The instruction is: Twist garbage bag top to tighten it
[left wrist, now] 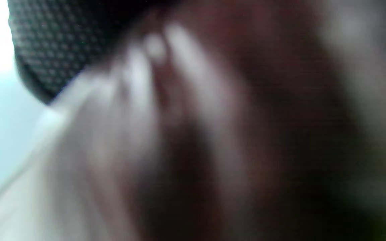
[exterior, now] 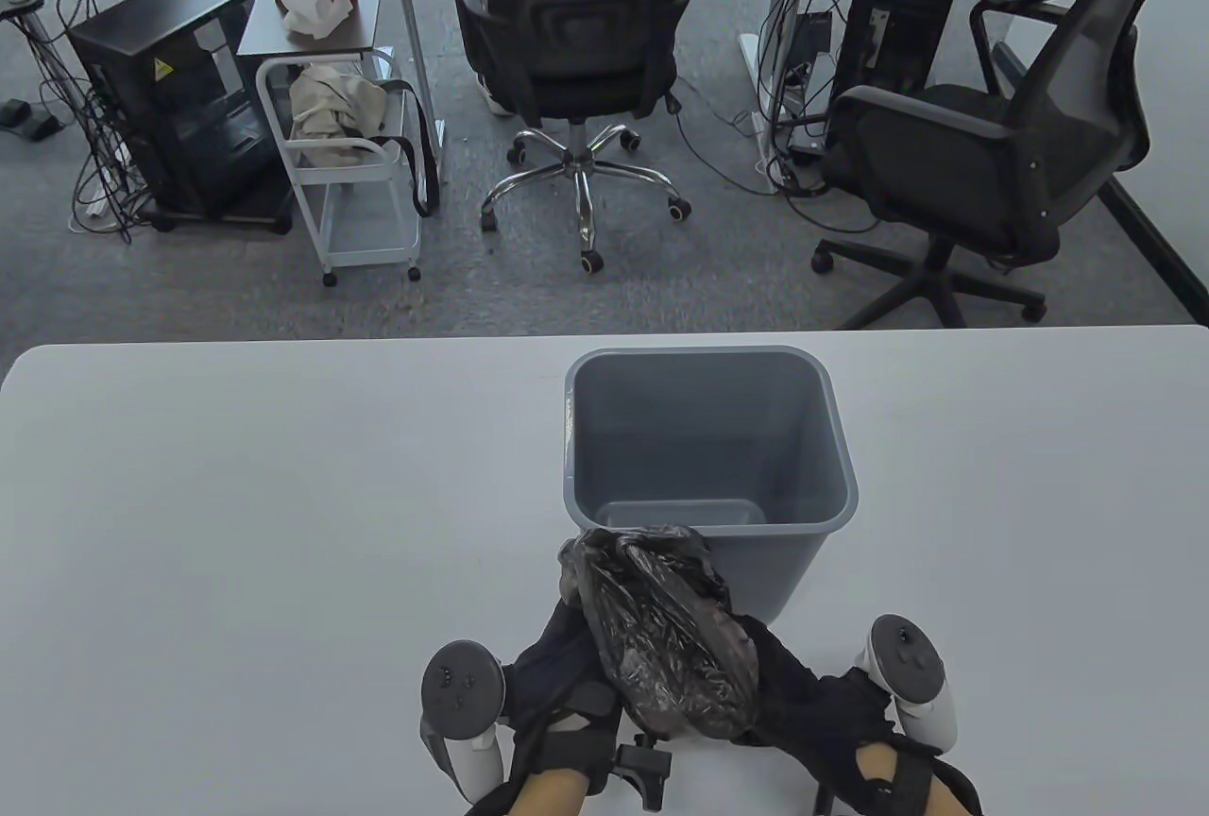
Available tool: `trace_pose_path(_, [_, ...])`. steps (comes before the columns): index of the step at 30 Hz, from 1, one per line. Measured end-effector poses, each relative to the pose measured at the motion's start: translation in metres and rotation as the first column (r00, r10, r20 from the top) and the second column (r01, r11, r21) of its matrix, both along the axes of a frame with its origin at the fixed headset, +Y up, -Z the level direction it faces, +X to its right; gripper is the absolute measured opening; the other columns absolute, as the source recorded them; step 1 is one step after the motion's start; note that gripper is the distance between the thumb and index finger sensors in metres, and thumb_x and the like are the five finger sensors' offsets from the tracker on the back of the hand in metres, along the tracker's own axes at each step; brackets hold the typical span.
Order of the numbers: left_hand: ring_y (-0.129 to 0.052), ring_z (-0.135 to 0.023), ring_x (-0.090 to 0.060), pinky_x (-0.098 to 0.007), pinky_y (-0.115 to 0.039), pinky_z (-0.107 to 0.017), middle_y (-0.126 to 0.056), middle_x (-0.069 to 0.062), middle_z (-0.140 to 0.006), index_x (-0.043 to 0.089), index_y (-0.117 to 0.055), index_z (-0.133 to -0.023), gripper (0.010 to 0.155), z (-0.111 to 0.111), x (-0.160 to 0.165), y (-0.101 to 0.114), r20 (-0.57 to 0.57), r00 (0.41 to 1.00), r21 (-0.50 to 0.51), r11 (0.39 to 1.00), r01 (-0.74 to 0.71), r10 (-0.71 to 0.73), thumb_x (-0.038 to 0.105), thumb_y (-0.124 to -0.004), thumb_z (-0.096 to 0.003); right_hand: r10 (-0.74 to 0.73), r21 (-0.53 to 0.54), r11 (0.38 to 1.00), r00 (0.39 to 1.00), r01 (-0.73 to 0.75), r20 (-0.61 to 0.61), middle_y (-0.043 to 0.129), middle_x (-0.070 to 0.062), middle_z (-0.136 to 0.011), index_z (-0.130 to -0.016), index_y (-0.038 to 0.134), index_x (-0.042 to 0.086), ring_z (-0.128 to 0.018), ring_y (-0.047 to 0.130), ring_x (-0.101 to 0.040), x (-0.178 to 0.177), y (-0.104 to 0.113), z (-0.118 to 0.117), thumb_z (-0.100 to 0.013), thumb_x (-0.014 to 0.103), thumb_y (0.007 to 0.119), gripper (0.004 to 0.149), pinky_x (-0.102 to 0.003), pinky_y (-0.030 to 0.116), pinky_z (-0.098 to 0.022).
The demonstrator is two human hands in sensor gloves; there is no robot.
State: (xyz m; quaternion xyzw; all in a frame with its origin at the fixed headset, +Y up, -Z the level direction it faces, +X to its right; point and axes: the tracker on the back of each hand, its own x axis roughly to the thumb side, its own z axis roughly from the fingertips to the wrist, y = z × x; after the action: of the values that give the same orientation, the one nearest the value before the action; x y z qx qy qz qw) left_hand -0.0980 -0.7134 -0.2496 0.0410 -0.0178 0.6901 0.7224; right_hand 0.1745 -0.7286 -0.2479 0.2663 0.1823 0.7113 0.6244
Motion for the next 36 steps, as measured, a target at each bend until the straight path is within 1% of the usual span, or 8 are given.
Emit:
trace_pose_path(6, [-0.065,-0.099,-0.039,-0.06,-0.065,-0.064,-0.064,-0.004,-0.112,0.035,-0.073,-0.103,0.055,-0.008,0.009,-0.001,0.285,0.946,-0.001,0.987,-0.159,0.153,0.059,-0.071,-0.0538,-0.199,-0.175,0.957,0.962,0.232,0.188,0.071,-0.038,-0.08,-0.097,0.035,-0.006,-0.048,0.098,-0.049,0.015,-0.008,-0.004,-0.048,0.058,0.065,0.086,-0.054,0.087,-0.029])
trace_pose_path(12, [-0.102,-0.065,-0.033,-0.045,-0.093,-0.034,-0.088,-0.01,-0.093,0.03,-0.08,-0.098,0.052,-0.004,0.006,0.004,0.114,0.993,0.047,0.999,0.014,-0.02,0.052,-0.074,-0.0512,-0.132,-0.133,0.979,0.976,0.156,0.173,0.069,-0.036,-0.083,-0.098,0.035,-0.004,-0.053,0.096,-0.048,0.014,-0.009,-0.004,-0.048,0.064,0.064,0.089,-0.054,0.086,-0.032])
trace_pose_path(17, [-0.105,-0.062,-0.03,-0.041,-0.096,-0.029,-0.088,-0.01,-0.091,0.03,-0.08,-0.097,0.051,-0.001,0.002,0.005,0.022,0.999,0.037,0.999,0.032,-0.033,0.051,-0.075,-0.0507,-0.112,-0.012,0.994,0.992,0.112,0.05,0.025,-0.036,-0.097,-0.098,0.007,0.005,-0.077,0.069,-0.059,0.003,0.001,0.0,-0.045,0.067,0.073,0.104,-0.068,0.065,-0.05])
trace_pose_path(20, [-0.099,-0.069,-0.033,-0.045,-0.091,-0.034,-0.085,-0.007,-0.095,0.032,-0.08,-0.098,0.052,-0.004,0.005,0.002,0.122,0.992,0.028,0.999,-0.022,0.018,0.054,-0.074,-0.0512,-0.098,-0.018,0.994,0.978,0.103,0.186,0.044,-0.036,-0.093,-0.097,0.015,0.001,-0.064,0.088,-0.049,0.009,-0.001,-0.002,-0.046,0.057,0.072,0.094,-0.059,0.079,-0.042])
trace_pose_path(23, [-0.068,-0.095,-0.041,-0.069,-0.059,-0.06,-0.063,-0.009,-0.11,0.033,-0.079,-0.1,0.054,-0.006,0.006,0.006,0.215,0.976,0.021,0.999,-0.036,0.031,0.054,-0.075,-0.0512,-0.147,-0.119,0.977,0.959,0.18,0.244,0.072,-0.036,-0.079,-0.095,0.03,-0.007,-0.044,0.103,-0.041,0.017,-0.009,-0.006,-0.047,0.055,0.07,0.088,-0.052,0.089,-0.028])
trace_pose_path(27, [-0.091,-0.08,-0.038,-0.053,-0.088,-0.042,-0.077,-0.009,-0.103,0.033,-0.078,-0.101,0.053,-0.007,0.006,0.007,0.237,0.971,0.047,0.999,-0.01,-0.002,0.054,-0.074,-0.0519,-0.173,-0.192,0.957,0.96,0.217,0.219,0.08,-0.035,-0.071,-0.095,0.035,-0.008,-0.036,0.107,-0.039,0.019,-0.012,-0.006,-0.049,0.056,0.068,0.086,-0.05,0.091,-0.022])
trace_pose_path(31, [-0.104,-0.063,-0.033,-0.042,-0.096,-0.028,-0.085,-0.011,-0.095,0.03,-0.08,-0.099,0.053,-0.004,0.002,0.007,0.101,0.993,0.037,0.998,0.052,-0.055,0.052,-0.075,-0.0507,-0.124,-0.092,0.984,0.958,0.153,0.26,0.06,-0.036,-0.087,-0.098,0.024,0.001,-0.055,0.094,-0.048,0.018,-0.009,-0.004,-0.047,0.061,0.069,0.091,-0.057,0.083,-0.035])
trace_pose_path(36, [-0.103,-0.063,-0.033,-0.044,-0.093,-0.03,-0.085,-0.008,-0.096,0.033,-0.079,-0.099,0.053,-0.005,0.004,0.004,0.142,0.989,0.027,0.999,0.043,-0.046,0.054,-0.075,-0.0512,-0.127,-0.069,0.986,0.956,0.15,0.264,0.041,-0.036,-0.093,-0.099,0.02,0.004,-0.062,0.088,-0.049,0.021,-0.005,-0.006,-0.048,0.055,0.07,0.087,-0.057,0.08,-0.041])
